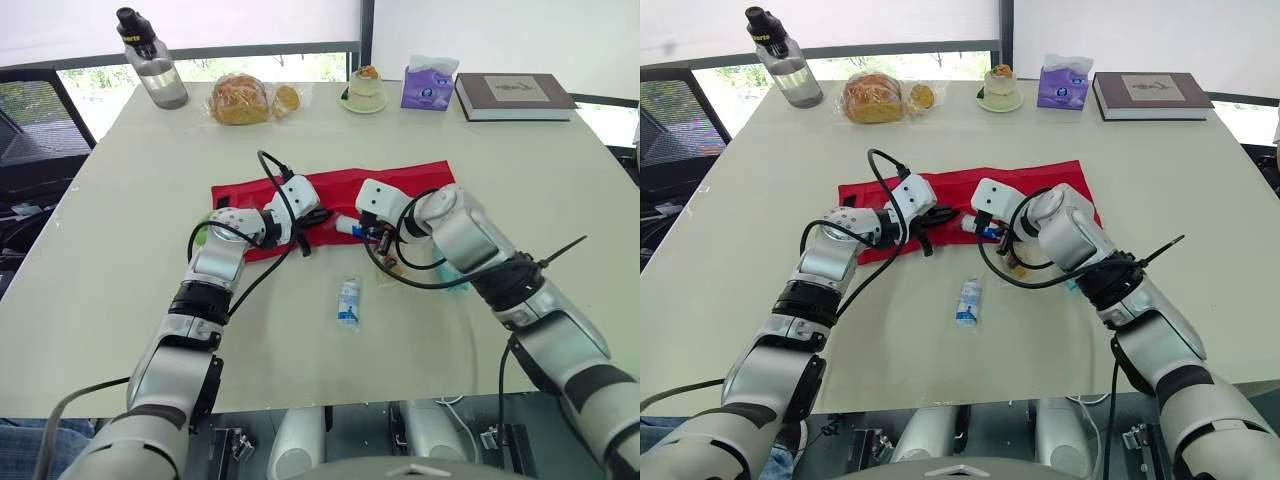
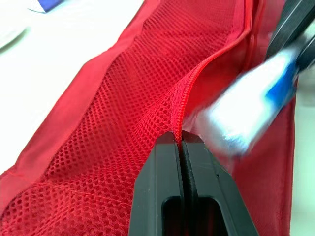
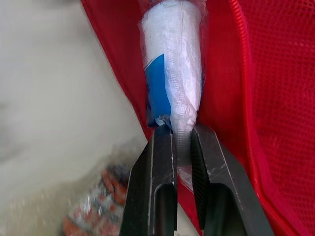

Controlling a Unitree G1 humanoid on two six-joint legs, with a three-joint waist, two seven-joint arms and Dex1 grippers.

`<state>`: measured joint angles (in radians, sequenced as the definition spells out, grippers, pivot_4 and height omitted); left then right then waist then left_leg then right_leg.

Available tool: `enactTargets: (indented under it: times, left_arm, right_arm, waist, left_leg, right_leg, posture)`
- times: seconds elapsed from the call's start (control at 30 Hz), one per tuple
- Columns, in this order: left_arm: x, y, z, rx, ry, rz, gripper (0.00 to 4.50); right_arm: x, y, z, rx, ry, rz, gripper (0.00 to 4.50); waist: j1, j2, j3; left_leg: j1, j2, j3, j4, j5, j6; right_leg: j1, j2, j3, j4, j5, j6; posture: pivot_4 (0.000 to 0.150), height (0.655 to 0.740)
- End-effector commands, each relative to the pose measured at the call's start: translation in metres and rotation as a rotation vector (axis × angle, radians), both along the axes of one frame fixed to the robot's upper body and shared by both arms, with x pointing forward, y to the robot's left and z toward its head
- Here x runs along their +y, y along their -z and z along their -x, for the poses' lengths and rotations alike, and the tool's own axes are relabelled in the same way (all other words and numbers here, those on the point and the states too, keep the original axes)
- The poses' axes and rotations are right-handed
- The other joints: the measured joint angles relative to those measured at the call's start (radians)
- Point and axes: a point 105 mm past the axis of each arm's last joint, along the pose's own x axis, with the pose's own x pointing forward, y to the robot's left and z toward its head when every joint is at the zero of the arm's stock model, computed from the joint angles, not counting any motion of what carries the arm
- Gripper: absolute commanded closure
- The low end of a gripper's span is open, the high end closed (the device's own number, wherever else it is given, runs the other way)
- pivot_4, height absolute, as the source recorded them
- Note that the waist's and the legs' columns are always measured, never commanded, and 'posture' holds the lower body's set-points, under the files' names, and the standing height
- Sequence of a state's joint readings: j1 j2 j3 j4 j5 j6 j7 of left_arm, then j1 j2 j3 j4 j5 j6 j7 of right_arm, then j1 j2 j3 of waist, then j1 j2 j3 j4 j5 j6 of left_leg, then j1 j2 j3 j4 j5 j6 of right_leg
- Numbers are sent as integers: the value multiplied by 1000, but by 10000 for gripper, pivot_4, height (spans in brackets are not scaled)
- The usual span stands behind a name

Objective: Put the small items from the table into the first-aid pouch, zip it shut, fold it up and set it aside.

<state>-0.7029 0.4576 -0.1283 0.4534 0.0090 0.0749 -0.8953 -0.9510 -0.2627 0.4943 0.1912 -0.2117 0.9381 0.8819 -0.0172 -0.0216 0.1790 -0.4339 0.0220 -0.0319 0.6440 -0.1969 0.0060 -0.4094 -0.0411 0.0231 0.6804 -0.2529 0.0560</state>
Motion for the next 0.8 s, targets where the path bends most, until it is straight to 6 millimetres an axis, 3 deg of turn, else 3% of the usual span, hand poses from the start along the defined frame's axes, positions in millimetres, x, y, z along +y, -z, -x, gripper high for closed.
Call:
enactTargets:
  times: [0.03, 0.27, 0.43, 0.67, 0.8]
  left_arm:
    - [-12, -13, 5, -44, 33, 31, 45000]
    - [-16, -13, 6, -43, 36, 27, 45000]
    - [-19, -14, 5, -46, 47, 20, 45000]
    - [-22, -12, 9, -42, 58, 26, 45000]
    - [-22, -13, 9, -44, 52, 40, 45000]
  right_arm:
    - [10, -10, 3, 68, 20, -122, 44832]
    - [11, 11, 20, 322, 46, -256, 44832]
    - [23, 19, 32, 541, 87, -408, 44832]
    - [37, 13, 26, 718, 184, -577, 44832]
    - [36, 21, 25, 798, 238, -603, 44832]
  waist:
    - [1, 0, 0]
    - [2, 0, 0]
    - [0, 0, 0]
    - [-18, 0, 0]
    - [-26, 0, -1]
  left_leg:
    - [0, 0, 0, 0, 0, 0]
    - [0, 0, 0, 0, 0, 0]
    - [0, 0, 0, 0, 0, 0]
    - [2, 0, 0, -3, 0, 0]
    - [2, 0, 0, -5, 0, 0]
  right_leg:
    - [0, 0, 0, 0, 0, 0]
    - [0, 0, 0, 0, 0, 0]
    - [0, 0, 0, 0, 0, 0]
    - [0, 0, 0, 0, 0, 0]
    - [0, 0, 0, 0, 0, 0]
  posture:
    - [1500, 7332]
    - [1500, 7332]
    - [1500, 7332]
    - [1500, 7332]
    - [1500, 7332]
